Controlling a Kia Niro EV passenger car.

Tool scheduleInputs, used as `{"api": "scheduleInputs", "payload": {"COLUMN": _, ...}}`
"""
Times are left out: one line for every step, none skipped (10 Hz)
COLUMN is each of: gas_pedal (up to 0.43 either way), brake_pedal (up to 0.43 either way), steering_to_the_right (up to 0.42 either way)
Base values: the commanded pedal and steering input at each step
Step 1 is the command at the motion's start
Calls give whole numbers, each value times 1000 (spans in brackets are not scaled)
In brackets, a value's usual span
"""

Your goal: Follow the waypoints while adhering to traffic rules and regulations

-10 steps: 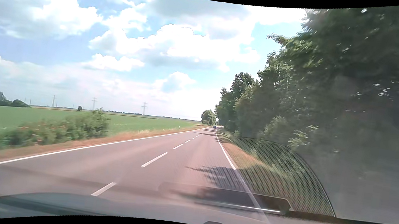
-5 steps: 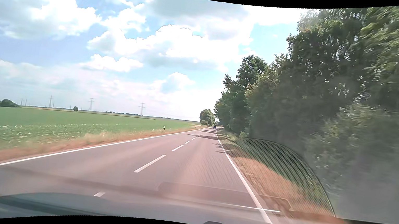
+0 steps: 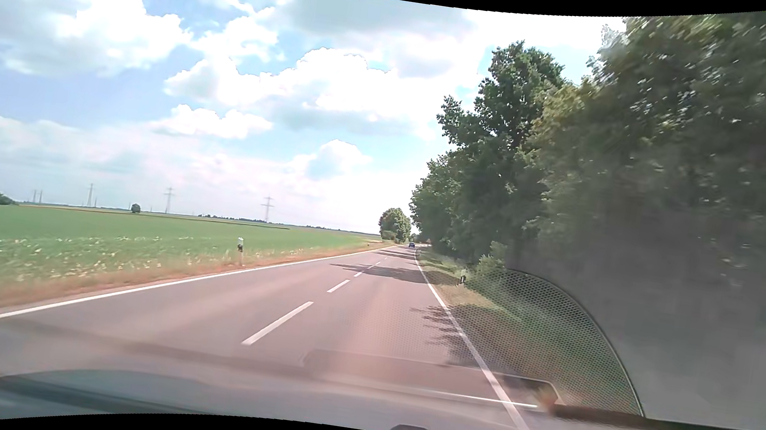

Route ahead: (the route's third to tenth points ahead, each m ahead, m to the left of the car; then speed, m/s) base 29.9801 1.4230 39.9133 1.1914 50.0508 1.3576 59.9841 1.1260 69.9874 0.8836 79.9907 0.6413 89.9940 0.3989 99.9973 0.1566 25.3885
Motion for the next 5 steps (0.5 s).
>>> {"api": "scheduleInputs", "payload": {"gas_pedal": 209, "brake_pedal": 0, "steering_to_the_right": 2}}
{"api": "scheduleInputs", "payload": {"gas_pedal": 209, "brake_pedal": 0, "steering_to_the_right": 2}}
{"api": "scheduleInputs", "payload": {"gas_pedal": 228, "brake_pedal": 0, "steering_to_the_right": 2}}
{"api": "scheduleInputs", "payload": {"gas_pedal": 240, "brake_pedal": 0, "steering_to_the_right": 2}}
{"api": "scheduleInputs", "payload": {"gas_pedal": 240, "brake_pedal": 0, "steering_to_the_right": 2}}
